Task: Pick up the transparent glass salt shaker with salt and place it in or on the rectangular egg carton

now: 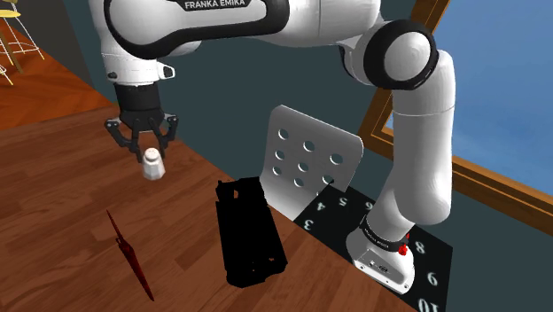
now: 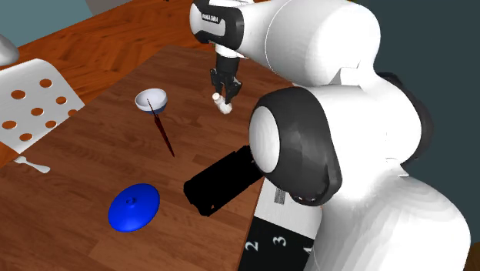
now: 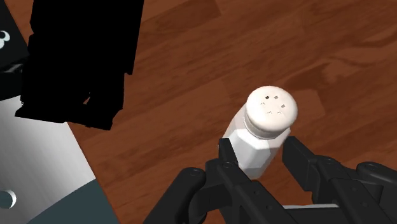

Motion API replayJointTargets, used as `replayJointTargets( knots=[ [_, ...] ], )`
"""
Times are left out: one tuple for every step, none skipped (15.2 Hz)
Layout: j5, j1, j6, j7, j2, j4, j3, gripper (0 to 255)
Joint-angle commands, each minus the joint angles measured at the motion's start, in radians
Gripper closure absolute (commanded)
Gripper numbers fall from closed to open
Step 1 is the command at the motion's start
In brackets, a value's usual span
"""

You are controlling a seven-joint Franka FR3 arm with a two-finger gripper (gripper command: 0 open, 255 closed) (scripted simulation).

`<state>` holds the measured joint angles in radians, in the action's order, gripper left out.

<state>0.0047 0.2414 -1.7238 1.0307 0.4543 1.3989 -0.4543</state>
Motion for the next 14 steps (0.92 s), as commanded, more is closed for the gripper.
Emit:
replayJointTargets(
  knots=[
    [0.04,-0.037,-0.05,-0.018,-0.109,0.155,-0.013,255],
    [0.059,-0.052,-0.067,-0.029,-0.157,0.217,-0.017,255],
    [0.08,-0.064,-0.082,-0.041,-0.204,0.277,-0.02,255],
    [0.1,-0.076,-0.095,-0.053,-0.25,0.333,-0.023,255],
    [0.121,-0.086,-0.106,-0.067,-0.296,0.387,-0.025,255],
    [0.142,-0.094,-0.115,-0.081,-0.341,0.439,-0.026,255],
    [0.164,-0.101,-0.122,-0.095,-0.387,0.488,-0.025,255],
    [0.185,-0.106,-0.127,-0.11,-0.432,0.536,-0.024,255],
    [0.206,-0.11,-0.131,-0.125,-0.477,0.582,-0.022,255],
    [0.227,-0.112,-0.132,-0.139,-0.522,0.627,-0.019,255],
    [0.247,-0.113,-0.132,-0.154,-0.566,0.67,-0.014,255],
    [0.266,-0.112,-0.13,-0.168,-0.611,0.711,-0.009,255],
    [0.284,-0.11,-0.127,-0.182,-0.655,0.752,-0.003,255],
    [0.301,-0.106,-0.123,-0.195,-0.7,0.791,0.004,255]
  ],
)
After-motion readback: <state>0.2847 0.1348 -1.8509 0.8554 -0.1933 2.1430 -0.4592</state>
